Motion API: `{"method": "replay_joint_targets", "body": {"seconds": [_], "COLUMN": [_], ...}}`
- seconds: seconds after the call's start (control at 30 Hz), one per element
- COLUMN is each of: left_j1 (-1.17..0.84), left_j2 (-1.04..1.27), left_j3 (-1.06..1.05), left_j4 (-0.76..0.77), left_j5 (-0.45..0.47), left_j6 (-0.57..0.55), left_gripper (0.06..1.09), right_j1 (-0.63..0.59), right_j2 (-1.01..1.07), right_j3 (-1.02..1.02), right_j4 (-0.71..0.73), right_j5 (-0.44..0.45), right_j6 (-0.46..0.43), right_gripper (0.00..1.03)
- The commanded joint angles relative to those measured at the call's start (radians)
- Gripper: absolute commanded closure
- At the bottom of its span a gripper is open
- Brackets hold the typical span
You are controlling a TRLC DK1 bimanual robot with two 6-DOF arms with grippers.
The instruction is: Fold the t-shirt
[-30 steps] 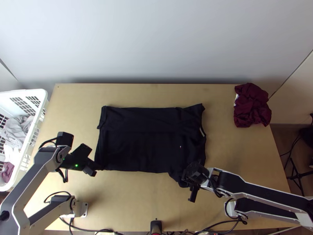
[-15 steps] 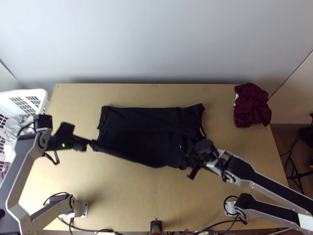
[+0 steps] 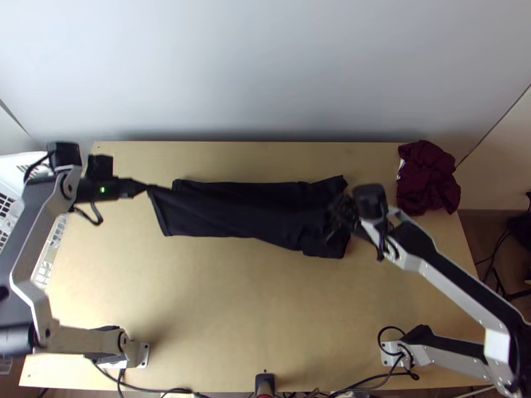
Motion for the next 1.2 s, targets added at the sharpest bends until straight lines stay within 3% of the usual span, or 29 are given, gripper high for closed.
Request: {"method": "replay_joint_targets", "body": {"seconds": [0.0, 0.5, 0.67, 0.8, 0.83, 0.87, 0.9, 0.93, 0.97, 1.03, 1.07, 1.1, 1.17], "left_j1": [-0.031, -0.103, -0.101, -0.093, -0.092, -0.092, -0.092, -0.090, -0.089, -0.080, -0.073, -0.066, -0.049], "left_j2": [0.183, 0.460, 0.491, 0.497, 0.497, 0.495, 0.491, 0.477, 0.462, 0.436, 0.425, 0.414, 0.385], "left_j3": [0.180, 0.275, 0.269, 0.266, 0.266, 0.266, 0.266, 0.263, 0.255, 0.244, 0.246, 0.244, 0.244], "left_j4": [0.018, 0.055, 0.063, 0.064, 0.061, 0.050, 0.041, 0.036, 0.040, 0.053, 0.053, 0.053, 0.052], "left_j5": [-0.007, -0.087, -0.088, -0.094, -0.094, -0.094, -0.094, -0.094, -0.094, -0.093, -0.093, -0.093, -0.093], "left_j6": [-0.086, -0.132, -0.132, -0.131, -0.129, -0.122, -0.115, -0.111, -0.108, -0.111, -0.111, -0.111, -0.115], "left_gripper": [1.05, 1.05, 1.04, 1.02, 0.96, 0.82, 0.58, 0.28, 0.10, 0.10, 0.10, 0.10, 0.10], "right_j1": [-0.130, -0.239, -0.253, -0.255, -0.250, -0.247, -0.244, -0.242, -0.241, -0.236, -0.233, -0.227, -0.219], "right_j2": [0.172, 0.536, 0.600, 0.603, 0.603, 0.603, 0.602, 0.597, 0.588, 0.556, 0.536, 0.504, 0.419], "right_j3": [0.114, 0.339, 0.290, 0.215, 0.206, 0.197, 0.189, 0.183, 0.175, 0.154, 0.151, 0.146, 0.128], "right_j4": [0.123, 0.338, 0.338, 0.418, 0.424, 0.427, 0.427, 0.427, 0.427, 0.427, 0.416, 0.396, 0.378], "right_j5": [-0.034, -0.035, -0.035, -0.035, -0.034, -0.034, -0.034, -0.034, -0.034, -0.032, -0.029, -0.027, -0.027], "right_j6": [-0.042, -0.123, -0.165, -0.169, -0.177, -0.181, -0.189, -0.192, -0.191, -0.183, -0.180, -0.177, -0.172], "right_gripper": [1.00, 1.00, 1.00, 1.00, 1.00, 1.00, 0.99, 0.89, 0.72, 0.27, 0.09, 0.03, 0.03]}}
